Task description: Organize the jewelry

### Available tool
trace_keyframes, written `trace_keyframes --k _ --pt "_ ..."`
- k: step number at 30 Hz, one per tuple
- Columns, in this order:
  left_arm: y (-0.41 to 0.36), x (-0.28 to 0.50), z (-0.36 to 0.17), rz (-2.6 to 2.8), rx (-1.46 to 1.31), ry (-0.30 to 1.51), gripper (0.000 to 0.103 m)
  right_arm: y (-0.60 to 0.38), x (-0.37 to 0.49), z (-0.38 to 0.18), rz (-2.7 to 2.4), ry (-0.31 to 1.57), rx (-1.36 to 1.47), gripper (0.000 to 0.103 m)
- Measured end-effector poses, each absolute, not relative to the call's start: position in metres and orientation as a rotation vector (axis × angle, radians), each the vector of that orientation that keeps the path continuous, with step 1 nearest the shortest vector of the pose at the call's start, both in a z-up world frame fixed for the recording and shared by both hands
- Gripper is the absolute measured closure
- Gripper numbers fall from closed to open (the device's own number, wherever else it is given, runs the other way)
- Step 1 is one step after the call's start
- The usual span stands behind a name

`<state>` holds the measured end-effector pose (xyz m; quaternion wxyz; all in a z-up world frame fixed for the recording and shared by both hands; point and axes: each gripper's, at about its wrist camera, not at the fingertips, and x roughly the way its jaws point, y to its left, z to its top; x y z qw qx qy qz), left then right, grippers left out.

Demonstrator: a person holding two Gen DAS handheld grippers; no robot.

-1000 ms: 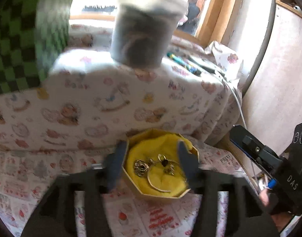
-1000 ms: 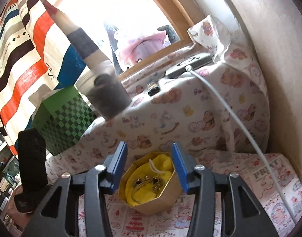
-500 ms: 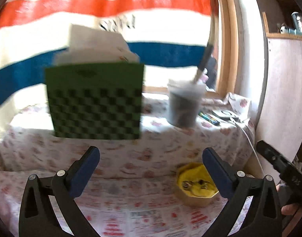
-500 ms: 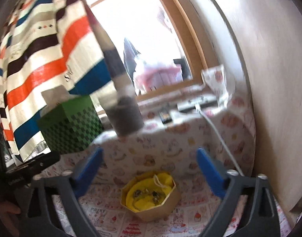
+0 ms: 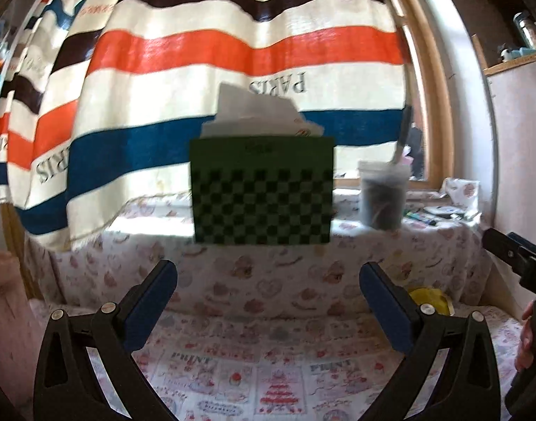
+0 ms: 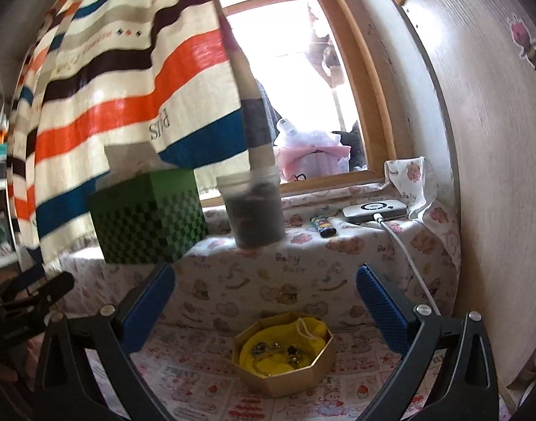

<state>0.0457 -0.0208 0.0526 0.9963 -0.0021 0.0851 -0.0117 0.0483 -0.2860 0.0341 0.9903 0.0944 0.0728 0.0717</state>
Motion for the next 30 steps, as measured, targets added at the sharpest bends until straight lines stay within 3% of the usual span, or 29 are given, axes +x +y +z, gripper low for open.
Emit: trace_keyframes --k 13,30 --pt "-0.010 0.058 0.016 -0.006 -0.001 0.237 0.000 -0.268 0.062 0.004 0.151 0.231 0.111 0.000" --pt "-0.006 0.070 0.009 0.047 -0.016 0.306 0.000 -0.260 0.075 -0.002 0.071 0.313 0.049 0.000"
